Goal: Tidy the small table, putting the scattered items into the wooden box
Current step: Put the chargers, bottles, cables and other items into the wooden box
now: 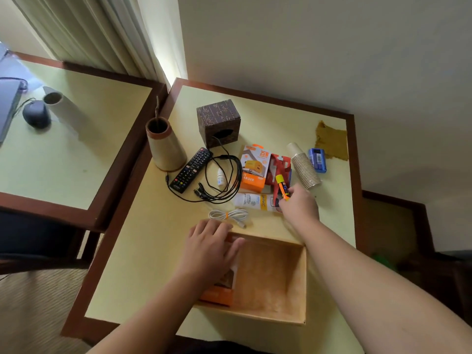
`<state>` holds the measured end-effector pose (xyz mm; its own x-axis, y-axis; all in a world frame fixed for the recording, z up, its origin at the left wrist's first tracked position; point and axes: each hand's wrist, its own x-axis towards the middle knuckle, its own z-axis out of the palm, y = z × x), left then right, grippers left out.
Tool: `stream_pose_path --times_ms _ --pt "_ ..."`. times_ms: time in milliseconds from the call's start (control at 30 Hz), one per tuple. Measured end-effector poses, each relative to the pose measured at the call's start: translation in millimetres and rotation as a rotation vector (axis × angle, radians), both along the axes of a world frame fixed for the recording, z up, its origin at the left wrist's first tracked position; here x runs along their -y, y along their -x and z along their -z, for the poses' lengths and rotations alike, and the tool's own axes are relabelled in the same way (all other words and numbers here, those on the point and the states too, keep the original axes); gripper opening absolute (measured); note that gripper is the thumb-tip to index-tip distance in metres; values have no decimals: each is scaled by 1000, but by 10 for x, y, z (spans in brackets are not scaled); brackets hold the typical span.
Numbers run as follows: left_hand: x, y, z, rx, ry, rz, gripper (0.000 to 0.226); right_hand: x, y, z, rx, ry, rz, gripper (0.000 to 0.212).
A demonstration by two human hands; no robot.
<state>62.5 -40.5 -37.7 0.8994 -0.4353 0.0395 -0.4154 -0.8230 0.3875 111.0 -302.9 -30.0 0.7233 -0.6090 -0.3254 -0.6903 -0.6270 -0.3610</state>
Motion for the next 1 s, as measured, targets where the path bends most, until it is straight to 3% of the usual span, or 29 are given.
stream_pose_path --times_ms 167,400,700,1000 --pt "1 -8 -7 -33 -13 -7 51 22 54 -58 -91 30 -20 51" --pt "8 9 23 46 -3 -4 47 -324 -514 -223 116 -24 -91 50" --pt "-7 9 -10 37 -21 17 47 -463 -1402 -210 -9 -86 12 79" --pt "-4 4 -17 19 -40 28 51 -589 -1617 -102 -109 -16 0 87"
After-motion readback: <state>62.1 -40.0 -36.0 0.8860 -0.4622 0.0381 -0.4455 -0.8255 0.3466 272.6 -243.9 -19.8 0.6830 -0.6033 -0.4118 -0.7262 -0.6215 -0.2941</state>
